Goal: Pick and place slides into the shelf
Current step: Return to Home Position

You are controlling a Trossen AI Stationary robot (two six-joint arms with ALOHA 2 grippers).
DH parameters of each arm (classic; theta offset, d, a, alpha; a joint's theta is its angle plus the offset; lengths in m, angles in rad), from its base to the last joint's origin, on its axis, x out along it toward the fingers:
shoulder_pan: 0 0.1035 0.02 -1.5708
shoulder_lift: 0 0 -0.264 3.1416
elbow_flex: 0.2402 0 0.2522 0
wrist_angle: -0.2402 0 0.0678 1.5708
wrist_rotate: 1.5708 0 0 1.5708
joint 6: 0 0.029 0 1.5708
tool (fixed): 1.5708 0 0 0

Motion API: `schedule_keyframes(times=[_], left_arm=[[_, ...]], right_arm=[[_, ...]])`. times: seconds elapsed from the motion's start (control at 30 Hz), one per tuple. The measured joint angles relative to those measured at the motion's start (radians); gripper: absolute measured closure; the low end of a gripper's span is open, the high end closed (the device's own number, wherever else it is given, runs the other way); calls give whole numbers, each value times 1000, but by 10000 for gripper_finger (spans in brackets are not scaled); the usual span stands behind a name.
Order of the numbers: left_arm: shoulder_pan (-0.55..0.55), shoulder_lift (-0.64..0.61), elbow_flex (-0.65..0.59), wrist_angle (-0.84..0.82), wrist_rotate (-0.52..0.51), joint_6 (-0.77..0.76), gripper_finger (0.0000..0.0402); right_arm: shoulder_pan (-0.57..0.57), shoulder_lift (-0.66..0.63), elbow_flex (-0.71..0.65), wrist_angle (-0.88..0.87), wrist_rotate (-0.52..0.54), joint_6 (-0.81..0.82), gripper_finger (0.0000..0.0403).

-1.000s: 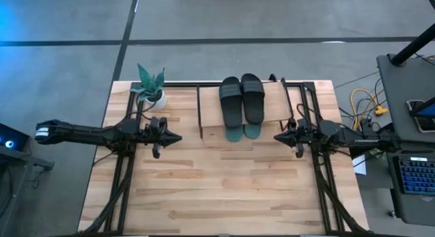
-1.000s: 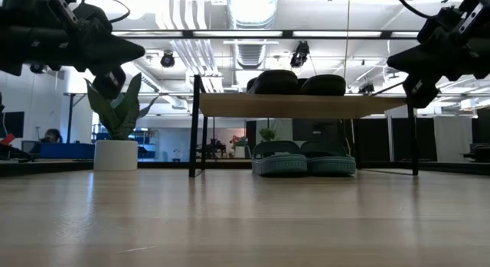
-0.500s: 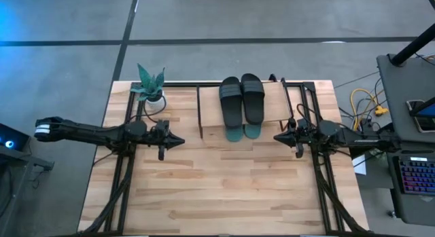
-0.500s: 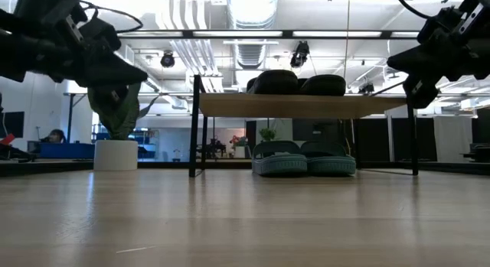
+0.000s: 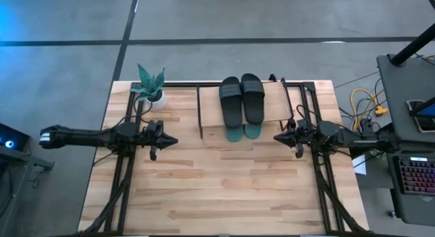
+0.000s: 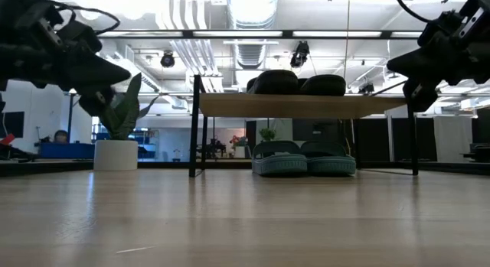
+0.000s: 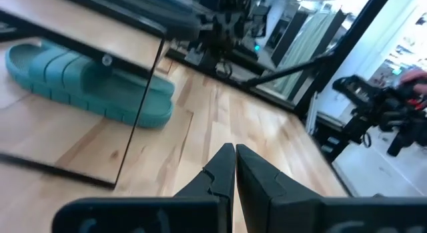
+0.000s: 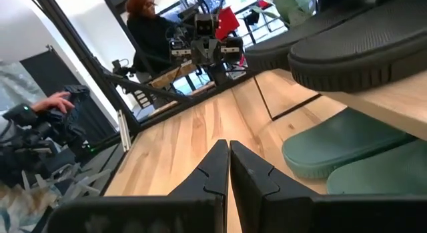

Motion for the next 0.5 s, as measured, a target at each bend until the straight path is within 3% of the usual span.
schedule_keyframes(times=[0.2, 0.5], left_arm=[[0, -116, -1, -116, -1, 0, 402], [0, -338, -2, -112, -1, 0, 402]], right_arm=[[-29, -52, 0, 0, -1, 1, 394], [-87, -54, 0, 0, -1, 0, 394]])
